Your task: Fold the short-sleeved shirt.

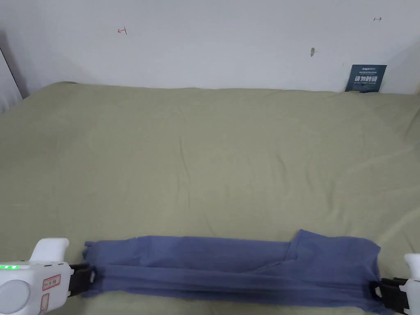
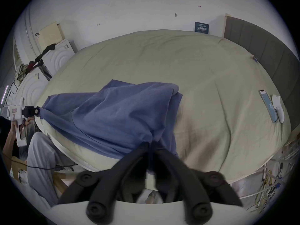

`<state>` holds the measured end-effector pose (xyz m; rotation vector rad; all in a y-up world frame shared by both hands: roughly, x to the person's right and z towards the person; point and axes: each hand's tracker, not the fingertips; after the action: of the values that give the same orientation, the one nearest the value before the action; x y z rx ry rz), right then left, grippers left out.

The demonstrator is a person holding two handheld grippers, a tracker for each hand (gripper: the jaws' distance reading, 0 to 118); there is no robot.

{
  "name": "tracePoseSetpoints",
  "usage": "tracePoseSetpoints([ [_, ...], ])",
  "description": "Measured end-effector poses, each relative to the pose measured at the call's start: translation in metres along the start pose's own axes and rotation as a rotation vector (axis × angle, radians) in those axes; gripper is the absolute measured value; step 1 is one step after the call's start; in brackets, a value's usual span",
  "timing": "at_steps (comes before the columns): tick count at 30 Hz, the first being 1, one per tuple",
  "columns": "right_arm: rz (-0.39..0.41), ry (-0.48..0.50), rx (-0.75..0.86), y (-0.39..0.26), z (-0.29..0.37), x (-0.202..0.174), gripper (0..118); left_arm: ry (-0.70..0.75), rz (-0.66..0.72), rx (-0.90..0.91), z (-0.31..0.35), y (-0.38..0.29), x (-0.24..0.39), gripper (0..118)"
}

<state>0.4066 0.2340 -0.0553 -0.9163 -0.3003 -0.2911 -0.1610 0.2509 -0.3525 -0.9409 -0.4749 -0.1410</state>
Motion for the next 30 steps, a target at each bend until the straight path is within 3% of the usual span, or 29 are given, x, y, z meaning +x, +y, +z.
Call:
tracePoseSetpoints([
  [1, -0.01, 0.003, -0.001, 0.001, 0.002, 0.001, 57, 0.023, -0.006, -0.01, 0.0, 0.0, 0.0, 93],
  [2, -0.017, -0.005, -0.002, 0.002, 0.005, 0.002, 95, 0.023, -0.007, -0.007, 0.002, 0.0, 0.002, 118],
  [3, -0.024, -0.011, 0.01, 0.002, 0.01, 0.001, 118, 0.003, 0.005, 0.015, 0.02, 0.003, 0.002, 113],
  [8, -0.037, -0.004, 0.193, 0.02, 0.052, -0.029, 118, 0.014, -0.005, 0.197, 0.054, 0.025, 0.036, 114],
  [11, -0.057, -0.019, 0.352, 0.033, 0.076, -0.055, 117, -0.058, -0.004, 0.32, 0.083, 0.039, 0.072, 112],
  [12, -0.048, -0.038, 0.417, 0.036, 0.083, -0.065, 115, -0.057, -0.013, 0.376, 0.093, 0.043, 0.086, 106],
  [13, -0.04, -0.032, 0.471, 0.038, 0.091, -0.074, 109, -0.046, -0.029, 0.421, 0.1, 0.046, 0.098, 93],
  [14, -0.038, -0.042, 0.528, 0.04, 0.101, -0.085, 87, -0.013, -0.054, 0.488, 0.11, 0.043, 0.109, 64],
  [15, -0.034, -0.065, 0.583, 0.04, 0.111, -0.098, 29, 0.027, -0.089, 0.544, 0.118, 0.043, 0.122, 2],
  [16, -0.014, -0.126, 0.63, 0.04, 0.118, -0.11, 1, 0.057, -0.128, 0.559, 0.119, 0.045, 0.13, 0],
  [17, 0.015, -0.201, 0.672, 0.04, 0.121, -0.119, 1, 0.078, -0.086, 0.587, 0.12, 0.043, 0.134, 0],
  [18, 0.033, -0.215, 0.729, 0.039, 0.125, -0.128, 1, 0.028, -0.065, 0.622, 0.119, 0.041, 0.134, 0],
  [24, 0.048, -0.144, 0.732, 0.038, 0.133, -0.149, 1, 0.045, -0.066, 0.652, 0.124, 0.035, 0.142, 0],
  [30, 0.064, -0.149, 0.729, 0.037, 0.13, -0.155, 1, 0.051, -0.056, 0.625, 0.128, 0.036, 0.129, 0],
])
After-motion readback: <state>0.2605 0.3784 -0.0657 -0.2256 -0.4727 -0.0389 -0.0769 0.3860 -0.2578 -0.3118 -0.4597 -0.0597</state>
